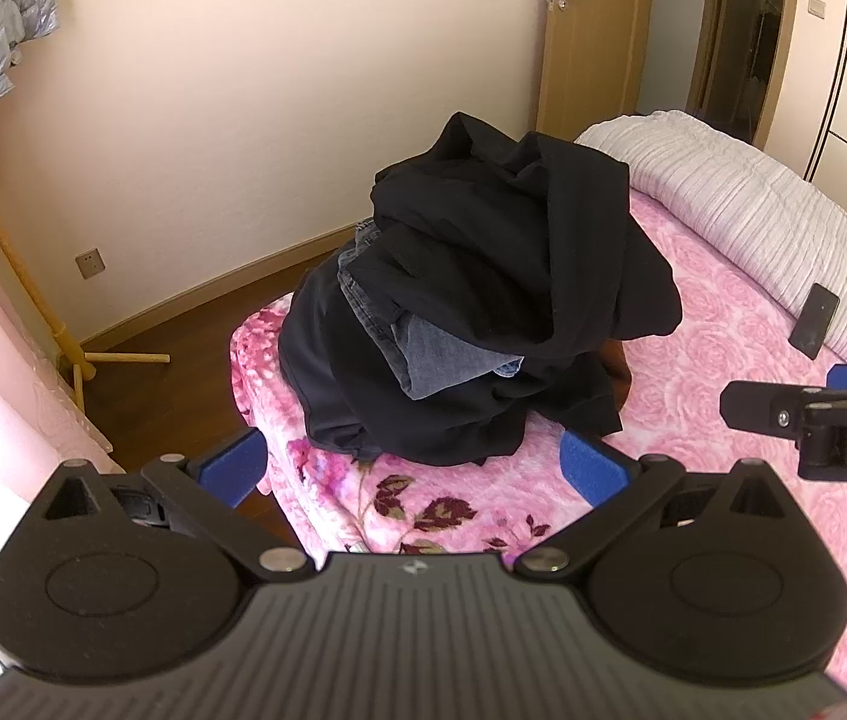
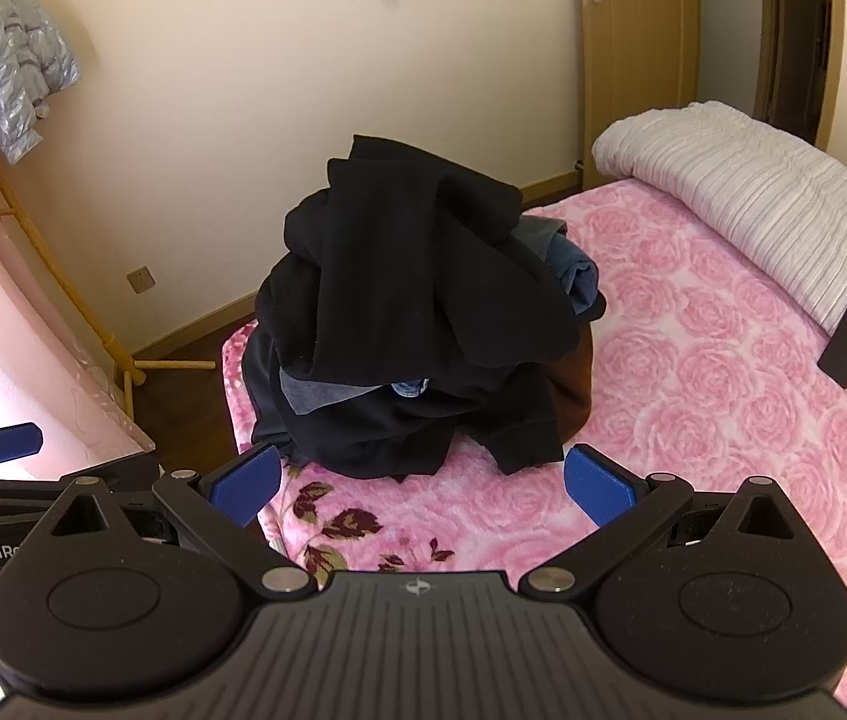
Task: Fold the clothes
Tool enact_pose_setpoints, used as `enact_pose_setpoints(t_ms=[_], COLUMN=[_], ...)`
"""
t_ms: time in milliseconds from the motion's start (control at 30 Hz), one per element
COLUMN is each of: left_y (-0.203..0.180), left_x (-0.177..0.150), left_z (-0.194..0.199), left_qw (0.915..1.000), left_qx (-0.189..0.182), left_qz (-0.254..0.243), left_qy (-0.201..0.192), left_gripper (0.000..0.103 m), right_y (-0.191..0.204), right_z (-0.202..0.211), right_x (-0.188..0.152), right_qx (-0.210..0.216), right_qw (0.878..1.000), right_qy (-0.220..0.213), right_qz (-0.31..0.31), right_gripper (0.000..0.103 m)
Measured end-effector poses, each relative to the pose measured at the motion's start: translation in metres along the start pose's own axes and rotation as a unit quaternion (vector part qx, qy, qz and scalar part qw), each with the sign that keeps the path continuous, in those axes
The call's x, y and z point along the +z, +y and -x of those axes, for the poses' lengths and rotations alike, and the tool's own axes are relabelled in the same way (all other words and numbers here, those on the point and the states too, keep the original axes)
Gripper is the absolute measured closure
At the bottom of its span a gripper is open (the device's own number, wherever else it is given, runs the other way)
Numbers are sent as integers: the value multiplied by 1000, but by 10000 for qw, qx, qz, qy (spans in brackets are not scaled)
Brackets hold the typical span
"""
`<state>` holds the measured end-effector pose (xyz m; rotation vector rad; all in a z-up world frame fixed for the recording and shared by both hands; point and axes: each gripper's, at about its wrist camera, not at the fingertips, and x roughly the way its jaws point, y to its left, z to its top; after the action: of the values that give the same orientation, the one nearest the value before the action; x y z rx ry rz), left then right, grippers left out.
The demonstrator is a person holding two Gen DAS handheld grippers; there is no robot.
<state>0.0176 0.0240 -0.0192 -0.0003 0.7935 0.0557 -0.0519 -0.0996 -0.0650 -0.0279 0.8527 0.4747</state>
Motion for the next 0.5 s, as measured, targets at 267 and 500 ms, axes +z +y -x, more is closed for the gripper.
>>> enact_pose_setpoints(t_ms=[267, 500], left_y=[-11, -23], left_x=[2, 3], left_z=[-1, 1], left_qw=[9999, 9998], left_qx=[-19, -48], left_qz=[-102, -208], left_qy=[-8, -57], left_gripper=[1, 1], right_y=[-12, -23], right_z=[3, 7], right_x=[-1, -2], right_qx=[-4, -29], right_qw=[10000, 9999], right_qy=[-30, -66], right_qz=[-73, -134], right_gripper=[0, 0])
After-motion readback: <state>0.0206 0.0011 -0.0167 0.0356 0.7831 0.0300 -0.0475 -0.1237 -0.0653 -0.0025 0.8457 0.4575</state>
